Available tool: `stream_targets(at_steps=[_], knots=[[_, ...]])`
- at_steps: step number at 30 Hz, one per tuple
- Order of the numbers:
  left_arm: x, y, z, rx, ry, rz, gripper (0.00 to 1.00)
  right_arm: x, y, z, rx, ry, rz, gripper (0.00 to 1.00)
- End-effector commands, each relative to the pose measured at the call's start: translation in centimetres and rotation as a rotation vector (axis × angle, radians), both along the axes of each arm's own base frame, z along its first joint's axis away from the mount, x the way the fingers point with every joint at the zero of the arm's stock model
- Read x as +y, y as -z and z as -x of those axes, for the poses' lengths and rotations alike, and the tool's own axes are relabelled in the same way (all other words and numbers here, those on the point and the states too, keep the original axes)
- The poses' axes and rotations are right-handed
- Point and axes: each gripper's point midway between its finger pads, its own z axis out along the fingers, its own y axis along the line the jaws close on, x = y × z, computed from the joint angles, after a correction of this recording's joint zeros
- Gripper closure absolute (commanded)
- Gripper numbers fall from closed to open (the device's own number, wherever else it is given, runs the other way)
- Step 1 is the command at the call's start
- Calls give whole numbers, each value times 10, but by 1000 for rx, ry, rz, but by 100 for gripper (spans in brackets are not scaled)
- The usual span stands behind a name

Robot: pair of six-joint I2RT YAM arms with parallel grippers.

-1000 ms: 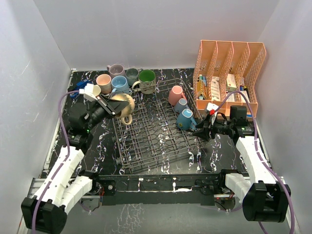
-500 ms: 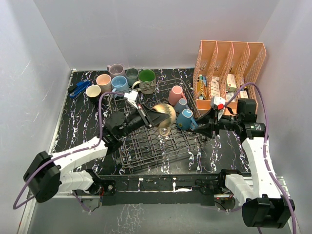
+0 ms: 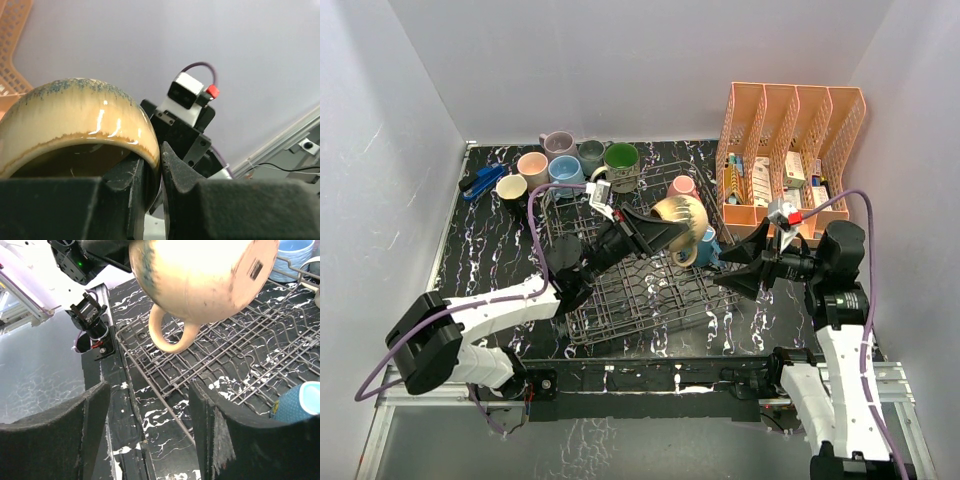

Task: Load the cups into the dish rack
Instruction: Turn the cup upside down in the dish rack.

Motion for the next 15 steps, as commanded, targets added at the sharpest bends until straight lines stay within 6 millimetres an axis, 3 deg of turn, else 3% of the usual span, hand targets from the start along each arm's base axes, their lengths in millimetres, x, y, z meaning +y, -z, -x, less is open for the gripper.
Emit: stream_targets(at_steps=[1, 4, 8, 15], knots=[[25, -102, 26, -201, 8, 296, 100, 4, -26, 2, 26, 8, -88, 29], [23, -115, 31, -219, 37, 340, 100, 3, -28, -2, 63, 36, -114, 19], [18, -128, 37, -243, 79, 368, 100, 5, -35, -3, 115, 36, -158, 13], [6, -129, 35, -225, 137, 428, 100, 8, -54, -4, 165, 46, -258, 1]])
